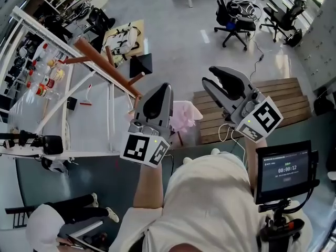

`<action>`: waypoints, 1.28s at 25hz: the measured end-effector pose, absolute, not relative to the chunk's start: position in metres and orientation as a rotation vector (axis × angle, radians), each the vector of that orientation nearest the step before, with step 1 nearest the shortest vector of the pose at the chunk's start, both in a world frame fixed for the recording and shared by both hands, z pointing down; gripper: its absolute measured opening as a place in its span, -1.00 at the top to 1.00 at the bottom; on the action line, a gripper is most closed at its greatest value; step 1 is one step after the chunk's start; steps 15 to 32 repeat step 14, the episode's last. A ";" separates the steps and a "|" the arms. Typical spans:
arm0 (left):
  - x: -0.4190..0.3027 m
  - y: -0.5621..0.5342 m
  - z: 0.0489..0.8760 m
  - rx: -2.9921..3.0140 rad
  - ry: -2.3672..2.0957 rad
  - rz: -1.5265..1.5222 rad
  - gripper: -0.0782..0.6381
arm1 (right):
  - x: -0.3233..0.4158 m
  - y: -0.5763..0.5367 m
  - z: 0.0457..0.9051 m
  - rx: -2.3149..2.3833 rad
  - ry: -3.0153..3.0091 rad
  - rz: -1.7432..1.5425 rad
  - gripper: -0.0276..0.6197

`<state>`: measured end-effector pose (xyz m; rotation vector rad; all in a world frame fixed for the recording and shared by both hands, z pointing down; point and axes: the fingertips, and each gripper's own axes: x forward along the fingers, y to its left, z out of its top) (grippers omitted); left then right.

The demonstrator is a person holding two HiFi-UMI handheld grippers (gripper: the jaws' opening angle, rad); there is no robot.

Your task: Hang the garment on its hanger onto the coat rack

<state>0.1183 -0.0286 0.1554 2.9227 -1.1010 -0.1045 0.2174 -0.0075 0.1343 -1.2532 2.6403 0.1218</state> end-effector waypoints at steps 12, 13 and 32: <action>0.099 -0.035 0.170 2.934 -1.192 -0.036 0.76 | 0.194 -0.023 0.146 -1.174 2.655 0.080 0.49; 0.097 -0.036 0.172 2.930 -1.202 -0.037 0.76 | 0.193 -0.025 0.146 -1.165 2.660 0.083 0.49; 0.095 -0.037 0.174 2.924 -1.210 -0.038 0.76 | 0.191 -0.026 0.147 -1.157 2.666 0.086 0.49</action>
